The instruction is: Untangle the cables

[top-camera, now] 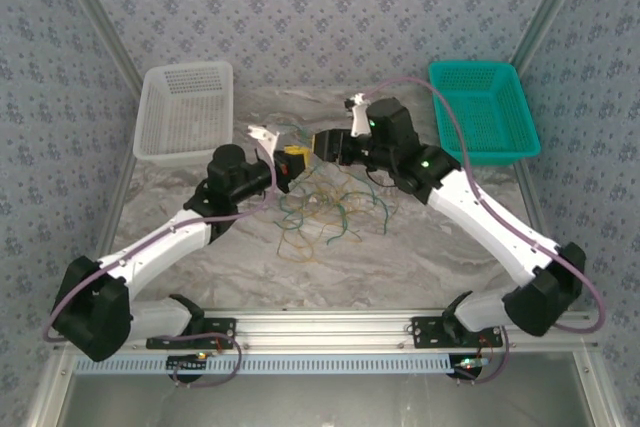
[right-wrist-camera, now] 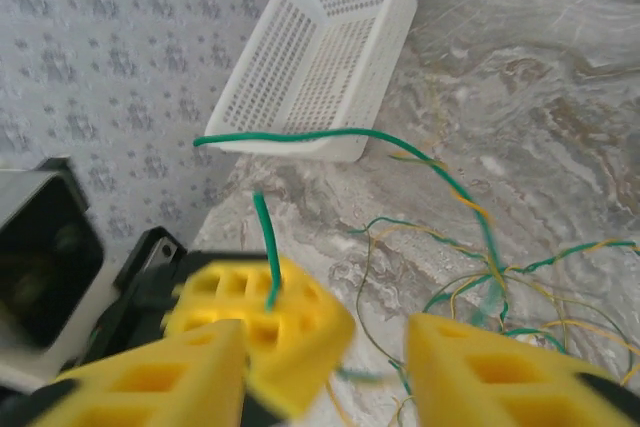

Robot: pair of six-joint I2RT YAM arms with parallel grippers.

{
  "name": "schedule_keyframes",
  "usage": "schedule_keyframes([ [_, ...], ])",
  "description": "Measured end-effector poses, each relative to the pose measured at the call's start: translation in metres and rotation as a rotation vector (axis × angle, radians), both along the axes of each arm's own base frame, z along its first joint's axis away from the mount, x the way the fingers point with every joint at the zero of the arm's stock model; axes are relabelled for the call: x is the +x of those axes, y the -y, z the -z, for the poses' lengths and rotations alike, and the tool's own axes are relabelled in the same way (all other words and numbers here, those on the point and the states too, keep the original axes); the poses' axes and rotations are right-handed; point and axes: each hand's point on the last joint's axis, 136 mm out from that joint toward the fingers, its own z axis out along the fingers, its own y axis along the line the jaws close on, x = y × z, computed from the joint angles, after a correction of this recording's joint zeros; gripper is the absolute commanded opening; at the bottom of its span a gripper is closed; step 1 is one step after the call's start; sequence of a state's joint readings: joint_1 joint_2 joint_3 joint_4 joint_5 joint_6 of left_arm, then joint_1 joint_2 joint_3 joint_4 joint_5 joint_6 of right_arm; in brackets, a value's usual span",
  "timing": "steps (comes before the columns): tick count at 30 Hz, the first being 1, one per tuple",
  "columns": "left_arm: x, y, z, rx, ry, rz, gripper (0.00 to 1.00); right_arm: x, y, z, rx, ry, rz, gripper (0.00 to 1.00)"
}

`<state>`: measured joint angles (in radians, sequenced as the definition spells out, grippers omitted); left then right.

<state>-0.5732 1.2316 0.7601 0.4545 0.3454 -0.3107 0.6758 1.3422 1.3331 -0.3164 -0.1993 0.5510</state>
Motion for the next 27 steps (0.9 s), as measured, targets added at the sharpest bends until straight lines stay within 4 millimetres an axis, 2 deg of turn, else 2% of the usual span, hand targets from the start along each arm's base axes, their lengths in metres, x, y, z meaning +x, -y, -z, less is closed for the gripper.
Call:
schedule_keyframes([
  [1,0.005,-0.007,0.002,-0.010,-0.014,-0.024,0.00,-0.004,0.006,-0.004,0.002,0.030,0.005,0.76],
  [2,0.009,-0.012,0.003,-0.021,-0.026,-0.041,0.00,-0.007,0.014,-0.010,0.012,0.064,0.017,0.79],
  [5,0.017,-0.023,-0.003,-0.074,-0.055,-0.065,0.00,-0.020,0.041,-0.020,0.054,0.176,0.030,0.79],
  [7,0.020,-0.029,-0.012,-0.134,-0.068,-0.055,0.00,-0.023,0.058,-0.013,0.051,0.241,0.019,0.79],
  [9,0.021,-0.033,-0.022,-0.181,-0.071,-0.036,0.00,-0.022,0.063,0.007,0.009,0.256,-0.013,0.79],
  [14,0.010,-0.029,-0.030,-0.224,-0.096,0.061,0.00,-0.028,0.048,0.078,-0.135,0.229,-0.180,0.80],
  [16,0.004,-0.025,-0.032,-0.230,-0.105,0.102,0.00,-0.033,0.042,0.095,-0.165,0.233,-0.231,0.81],
  [22,-0.004,-0.021,-0.039,-0.259,-0.118,0.154,0.00,-0.043,0.001,0.110,-0.210,0.331,-0.382,0.82],
  [24,-0.004,-0.021,-0.043,-0.274,-0.118,0.158,0.00,-0.038,-0.012,0.117,-0.226,0.345,-0.401,0.82],
  [27,-0.007,-0.022,-0.050,-0.297,-0.116,0.161,0.00,-0.028,-0.024,0.126,-0.250,0.373,-0.387,0.75],
])
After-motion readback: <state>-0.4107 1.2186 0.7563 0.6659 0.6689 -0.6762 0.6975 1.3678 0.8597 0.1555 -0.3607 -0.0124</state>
